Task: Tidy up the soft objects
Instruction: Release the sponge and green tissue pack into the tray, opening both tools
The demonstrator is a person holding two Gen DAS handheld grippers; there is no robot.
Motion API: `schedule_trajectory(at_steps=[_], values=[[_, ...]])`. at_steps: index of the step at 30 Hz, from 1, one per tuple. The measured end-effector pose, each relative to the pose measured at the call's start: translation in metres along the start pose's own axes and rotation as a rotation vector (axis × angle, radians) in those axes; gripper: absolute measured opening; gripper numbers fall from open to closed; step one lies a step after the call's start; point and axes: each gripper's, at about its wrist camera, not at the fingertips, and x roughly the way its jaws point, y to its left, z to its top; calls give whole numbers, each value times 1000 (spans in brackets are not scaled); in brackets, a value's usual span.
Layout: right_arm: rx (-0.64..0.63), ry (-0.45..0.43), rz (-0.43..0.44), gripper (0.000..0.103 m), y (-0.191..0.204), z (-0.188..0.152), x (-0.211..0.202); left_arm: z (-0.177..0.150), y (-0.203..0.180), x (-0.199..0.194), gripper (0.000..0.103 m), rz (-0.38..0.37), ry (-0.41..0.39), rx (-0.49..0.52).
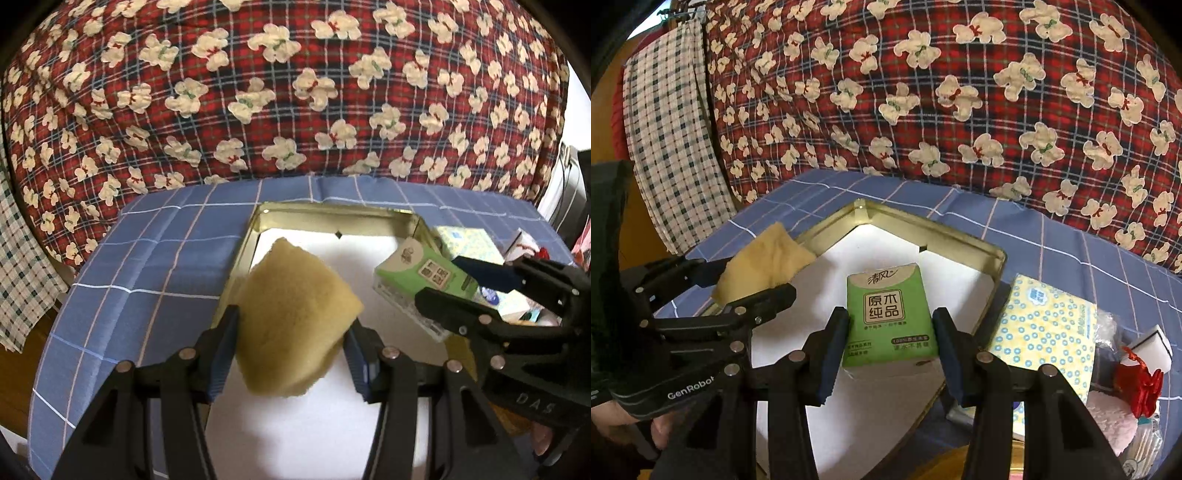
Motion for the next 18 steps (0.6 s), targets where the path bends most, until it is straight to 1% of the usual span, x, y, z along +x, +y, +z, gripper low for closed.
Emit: schedule_trajectory(at_steps=[7, 10, 12, 13, 14, 16, 18], values=[[-18, 14, 0, 50, 4, 3, 4, 0, 0, 8, 53, 14, 35, 11], [-27, 19, -8, 50, 7, 4, 5, 1, 0, 9, 55, 19, 41, 15], [-43, 38, -18, 51, 10, 4, 7, 0, 1, 9, 61, 34, 42, 16], [-51, 38, -25, 52, 11, 4, 7, 0, 2, 9, 64, 54, 41, 15], [-56, 32, -38, 56, 11, 4, 7, 0, 3, 9, 67, 63, 41, 16], [-56, 18, -46, 61, 10, 4, 3, -1, 6, 9, 71, 60, 41, 9], [-39, 3, -34, 63, 7, 3, -1, -2, 7, 7, 76, 60, 35, 4]])
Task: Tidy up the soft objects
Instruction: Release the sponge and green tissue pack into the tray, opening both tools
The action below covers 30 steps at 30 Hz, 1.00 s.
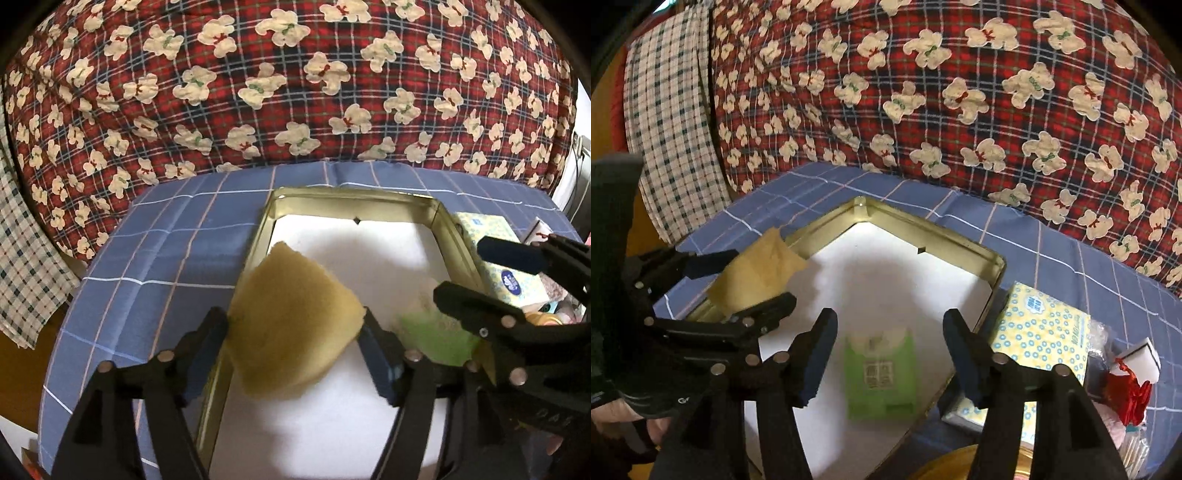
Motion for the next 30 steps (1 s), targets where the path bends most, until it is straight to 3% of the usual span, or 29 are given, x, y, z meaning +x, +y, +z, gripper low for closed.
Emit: schedule_trajectory(at_steps=[5, 9, 11, 17, 24, 30], values=[[14, -68, 23, 65, 0, -6, -24, -6, -3, -10, 77, 17, -34, -11], [8, -136, 27, 65, -7, -18, -52, -16, -9, -30, 87, 10, -108, -48], [14, -168, 29, 65, -16, -28, -69, -22, -14, -39, 93, -6, -141, -58], [77, -227, -22, 66, -65, -58, -113, -39, -43, -63, 98, -42, -218, -65], [183, -225, -208, 67, -139, -106, -138, -55, -77, -67, 98, -83, -231, -52], [299, -178, -233, 67, -185, -130, -131, -58, -102, -68, 98, -90, -243, -28]])
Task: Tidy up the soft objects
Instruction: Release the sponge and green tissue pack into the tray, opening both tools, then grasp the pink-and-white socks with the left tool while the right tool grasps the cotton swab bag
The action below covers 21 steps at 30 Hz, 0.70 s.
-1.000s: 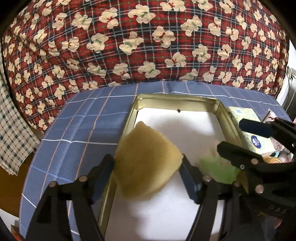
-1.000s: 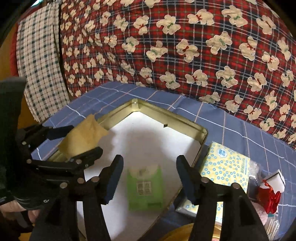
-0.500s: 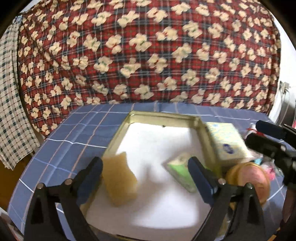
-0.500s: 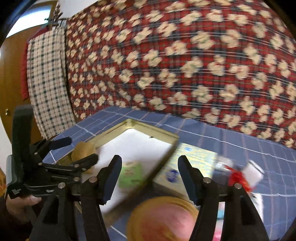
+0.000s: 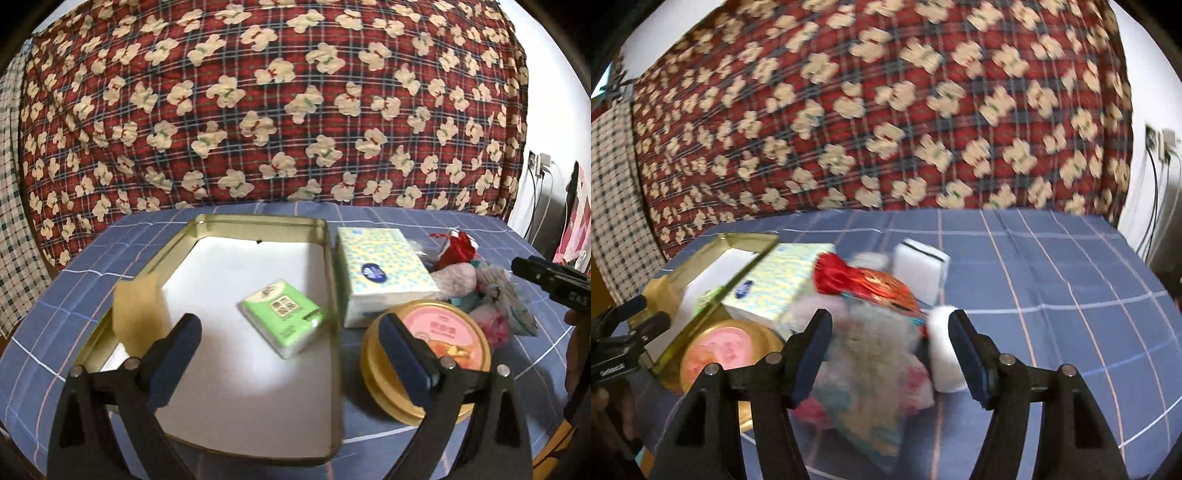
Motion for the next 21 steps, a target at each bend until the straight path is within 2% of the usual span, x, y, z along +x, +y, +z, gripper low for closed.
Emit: schedule_trajectory(at_steps=[6, 13, 15, 19, 21], values=[[29, 57, 54, 67, -4, -9, 17, -2, -17, -1, 98, -12, 3, 18], [18, 82, 103, 67, 2, -16, 21, -3, -34, -3, 98, -24, 2, 52], [9, 98, 114, 61, 3, -20, 24, -2, -37, -2, 98, -26, 5, 54], [18, 75, 148, 39, -2, -22, 19, -2, -45, -5, 98, -36, -1, 64], [26, 45, 159, 36, -5, -20, 12, -1, -51, -7, 98, -49, -8, 77]])
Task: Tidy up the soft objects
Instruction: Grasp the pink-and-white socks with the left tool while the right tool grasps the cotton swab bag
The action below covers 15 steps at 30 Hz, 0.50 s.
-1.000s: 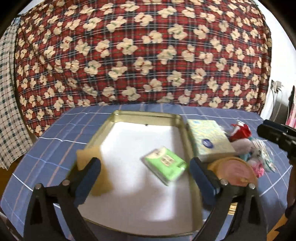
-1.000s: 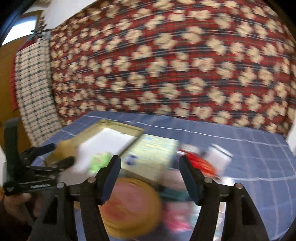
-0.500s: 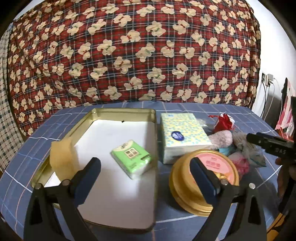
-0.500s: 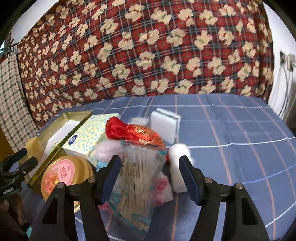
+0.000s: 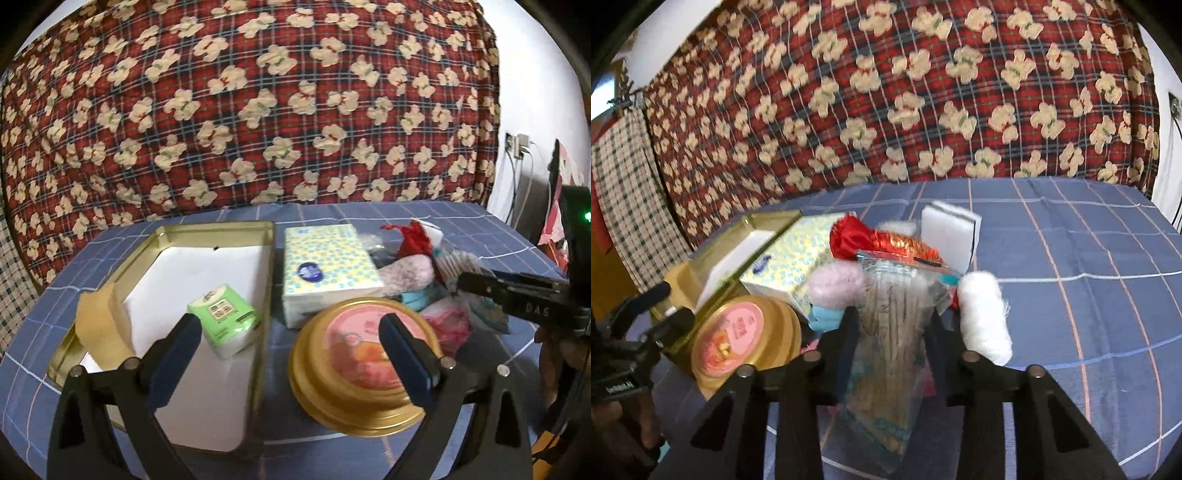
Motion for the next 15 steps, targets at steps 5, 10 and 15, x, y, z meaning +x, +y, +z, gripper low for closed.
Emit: schedule_trajectory(at_steps=[5, 10, 15], values=[[21, -62, 2, 33, -8, 3, -17, 5, -25, -3, 98, -35, -14, 52], [25, -83, -93, 33, -22, 2, -27, 10, -57, -2, 98, -86, -15, 111], [45, -95, -180, 33, -45, 1, -31, 9, -100, 5, 94, -142, 1, 198]])
